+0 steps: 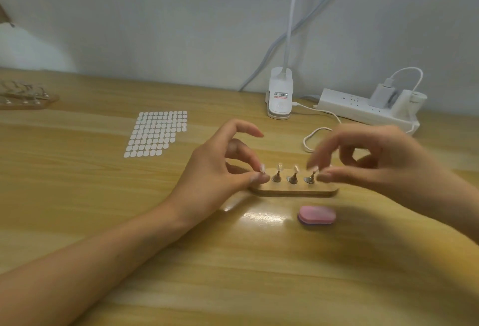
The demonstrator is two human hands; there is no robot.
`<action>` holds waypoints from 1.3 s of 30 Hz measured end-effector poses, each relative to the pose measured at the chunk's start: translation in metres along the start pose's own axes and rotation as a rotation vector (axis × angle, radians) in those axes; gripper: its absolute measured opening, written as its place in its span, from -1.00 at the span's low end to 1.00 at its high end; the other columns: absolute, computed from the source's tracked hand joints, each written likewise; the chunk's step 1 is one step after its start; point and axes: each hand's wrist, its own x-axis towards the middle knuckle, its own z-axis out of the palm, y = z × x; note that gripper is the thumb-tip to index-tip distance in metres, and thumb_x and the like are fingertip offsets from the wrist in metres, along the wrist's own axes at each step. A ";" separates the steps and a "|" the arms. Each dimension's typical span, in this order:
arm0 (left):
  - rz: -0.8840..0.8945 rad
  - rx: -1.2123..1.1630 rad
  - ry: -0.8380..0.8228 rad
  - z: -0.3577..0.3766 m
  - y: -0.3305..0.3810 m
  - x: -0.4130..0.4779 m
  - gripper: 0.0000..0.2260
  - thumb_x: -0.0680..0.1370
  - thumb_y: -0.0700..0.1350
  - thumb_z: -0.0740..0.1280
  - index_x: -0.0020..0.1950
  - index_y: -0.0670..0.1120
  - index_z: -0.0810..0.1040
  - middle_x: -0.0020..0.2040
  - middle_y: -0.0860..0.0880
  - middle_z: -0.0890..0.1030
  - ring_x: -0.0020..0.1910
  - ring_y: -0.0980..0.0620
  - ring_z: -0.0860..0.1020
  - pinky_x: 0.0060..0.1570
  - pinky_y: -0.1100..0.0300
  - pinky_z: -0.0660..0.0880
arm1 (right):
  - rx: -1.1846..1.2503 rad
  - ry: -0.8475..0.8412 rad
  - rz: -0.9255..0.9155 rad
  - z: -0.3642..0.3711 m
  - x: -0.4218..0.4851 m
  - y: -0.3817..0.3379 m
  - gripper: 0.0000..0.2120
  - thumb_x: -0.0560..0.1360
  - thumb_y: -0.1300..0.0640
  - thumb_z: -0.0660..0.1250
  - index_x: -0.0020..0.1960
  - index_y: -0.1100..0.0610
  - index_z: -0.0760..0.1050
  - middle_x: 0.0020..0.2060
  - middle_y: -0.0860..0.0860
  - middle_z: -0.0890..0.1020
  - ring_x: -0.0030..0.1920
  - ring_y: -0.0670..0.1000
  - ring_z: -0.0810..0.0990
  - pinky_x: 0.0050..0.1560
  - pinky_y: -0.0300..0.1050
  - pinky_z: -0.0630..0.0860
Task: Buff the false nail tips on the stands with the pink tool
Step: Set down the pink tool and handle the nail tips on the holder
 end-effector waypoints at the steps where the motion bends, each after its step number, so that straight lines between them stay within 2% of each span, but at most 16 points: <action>1: -0.013 0.010 -0.012 0.001 -0.001 0.001 -0.54 0.41 -0.31 0.56 0.18 0.04 0.51 -0.21 0.00 0.68 -0.22 0.07 0.69 -0.11 0.32 0.57 | -0.049 -0.026 -0.027 -0.001 -0.006 0.002 -0.85 0.43 -0.17 0.46 -0.10 -0.12 0.65 -0.18 -0.10 0.65 -0.28 -0.13 0.49 -0.32 -0.46 0.35; 4: -0.035 0.065 -0.032 0.003 -0.003 0.004 -0.53 0.40 -0.29 0.57 0.19 0.06 0.51 -0.23 0.06 0.66 -0.18 0.06 0.69 -0.04 0.33 0.57 | -0.202 -0.069 -0.042 0.007 -0.023 0.007 -0.76 0.38 -0.28 0.39 -0.06 -0.18 0.65 -0.13 -0.16 0.63 -0.15 -0.15 0.51 -0.25 -0.48 0.33; 8: -0.040 0.118 -0.057 0.002 -0.003 0.005 -0.54 0.41 -0.25 0.57 0.21 0.04 0.51 -0.18 0.04 0.67 -0.13 0.19 0.64 -0.02 0.40 0.51 | -0.253 -0.092 0.001 0.019 -0.032 0.012 -0.68 0.39 -0.37 0.38 0.02 -0.22 0.63 -0.03 -0.26 0.58 -0.02 -0.18 0.54 -0.19 -0.43 0.38; 11: -0.049 0.158 -0.093 0.001 -0.001 0.005 -0.44 0.38 -0.15 0.61 0.28 0.09 0.46 -0.05 0.12 0.70 -0.03 0.24 0.63 -0.06 0.48 0.43 | -0.222 -0.056 -0.010 0.022 -0.035 0.015 -0.79 0.40 -0.28 0.43 -0.07 -0.19 0.64 -0.07 -0.24 0.58 -0.07 -0.22 0.52 -0.23 -0.45 0.36; 14: -0.033 0.239 -0.119 0.004 0.001 0.009 -0.32 0.33 -0.05 0.64 0.34 0.18 0.39 0.02 0.23 0.67 0.05 0.28 0.58 -0.07 0.49 0.44 | -0.223 -0.035 -0.015 0.026 -0.037 0.017 -0.87 0.41 -0.15 0.44 -0.07 -0.16 0.64 -0.08 -0.23 0.58 -0.08 -0.21 0.51 -0.22 -0.46 0.35; 17: -0.005 0.234 -0.109 0.012 0.002 0.012 -0.38 0.38 -0.15 0.61 0.32 0.15 0.41 -0.08 0.21 0.66 0.02 0.25 0.59 -0.09 0.46 0.46 | -0.156 -0.012 -0.011 0.029 -0.038 0.019 -0.89 0.42 -0.06 0.46 -0.05 -0.11 0.65 -0.09 -0.18 0.59 -0.13 -0.21 0.52 -0.24 -0.46 0.33; 20: 0.002 0.203 -0.098 0.015 0.001 0.015 -0.44 0.41 -0.23 0.57 0.29 0.11 0.44 -0.18 0.18 0.66 -0.04 0.20 0.61 -0.06 0.42 0.48 | -0.125 0.002 -0.011 0.032 -0.037 0.022 -0.88 0.42 -0.06 0.47 -0.05 -0.11 0.66 -0.09 -0.15 0.59 -0.13 -0.14 0.55 -0.24 -0.42 0.34; 23: 0.013 0.209 -0.090 0.015 -0.001 0.017 -0.47 0.43 -0.26 0.54 0.28 0.10 0.45 -0.19 0.17 0.66 -0.05 0.21 0.61 -0.05 0.44 0.47 | -0.106 0.016 -0.009 0.033 -0.036 0.023 -0.88 0.43 -0.06 0.46 -0.05 -0.10 0.66 -0.10 -0.16 0.59 -0.14 -0.14 0.55 -0.23 -0.42 0.34; 27: 0.089 0.275 -0.091 0.018 0.001 0.016 -0.48 0.46 -0.28 0.51 0.31 0.10 0.44 -0.16 0.13 0.65 -0.10 0.26 0.58 -0.13 0.49 0.39 | -0.090 0.030 -0.028 0.033 -0.036 0.024 -0.88 0.42 -0.02 0.48 -0.05 -0.06 0.67 -0.13 -0.15 0.60 -0.19 -0.20 0.53 -0.24 -0.46 0.31; 29: 0.147 0.331 -0.079 0.020 0.003 0.014 -0.47 0.47 -0.27 0.49 0.33 0.11 0.42 -0.14 0.15 0.63 -0.04 0.21 0.57 -0.02 0.42 0.43 | -0.069 0.055 -0.053 0.033 -0.037 0.023 -0.87 0.43 0.01 0.48 -0.04 -0.02 0.67 -0.13 -0.12 0.61 -0.26 -0.21 0.49 -0.26 -0.48 0.30; 30: 0.184 0.383 -0.069 0.021 0.005 0.013 -0.47 0.48 -0.24 0.49 0.34 0.12 0.41 -0.14 0.16 0.62 0.01 0.16 0.57 0.10 0.28 0.46 | -0.053 0.072 -0.063 0.033 -0.037 0.023 -0.87 0.43 0.01 0.48 -0.03 -0.02 0.67 -0.12 -0.10 0.62 -0.28 -0.19 0.47 -0.27 -0.47 0.30; 31: 0.238 0.451 -0.045 0.023 0.006 0.010 -0.47 0.48 -0.22 0.49 0.35 0.13 0.41 -0.13 0.17 0.62 0.05 0.13 0.56 0.21 0.14 0.42 | -0.034 0.093 -0.067 0.032 -0.037 0.023 -0.86 0.43 0.00 0.48 -0.02 -0.03 0.67 -0.11 -0.08 0.62 -0.28 -0.15 0.47 -0.28 -0.46 0.31; 33: 0.371 0.557 0.035 0.024 0.010 0.006 -0.44 0.47 -0.23 0.51 0.36 0.13 0.40 -0.14 0.19 0.60 0.11 0.14 0.55 0.30 0.12 0.28 | 0.020 0.147 -0.060 0.027 -0.037 0.022 -0.85 0.44 -0.04 0.49 0.00 -0.08 0.66 -0.08 -0.06 0.63 -0.23 -0.04 0.52 -0.36 -0.34 0.40; 34: 0.426 0.556 0.064 0.024 0.012 0.004 -0.40 0.45 -0.26 0.53 0.37 0.14 0.40 -0.14 0.19 0.60 0.12 0.16 0.55 0.30 0.17 0.26 | 0.051 0.179 -0.056 0.025 -0.036 0.021 -0.84 0.45 -0.06 0.48 0.00 -0.08 0.66 -0.06 -0.05 0.63 -0.18 0.02 0.55 -0.38 -0.23 0.47; 36: 0.481 0.422 0.060 0.024 0.016 -0.001 -0.37 0.44 -0.29 0.52 0.38 0.13 0.36 -0.14 0.17 0.61 0.14 0.19 0.59 0.27 0.21 0.37 | 0.111 0.234 -0.051 0.021 -0.034 0.019 -0.80 0.43 -0.07 0.44 0.03 -0.06 0.66 -0.01 -0.05 0.63 -0.06 0.08 0.60 -0.31 -0.09 0.57; 39: 0.470 0.149 0.044 0.024 0.022 -0.008 -0.41 0.47 -0.28 0.49 0.39 0.08 0.36 -0.14 0.11 0.62 0.00 0.09 0.68 0.02 0.27 0.56 | 0.185 0.270 -0.085 0.017 -0.030 0.015 -0.77 0.43 0.00 0.45 0.06 0.01 0.66 0.00 -0.05 0.64 0.05 0.09 0.63 -0.18 -0.16 0.62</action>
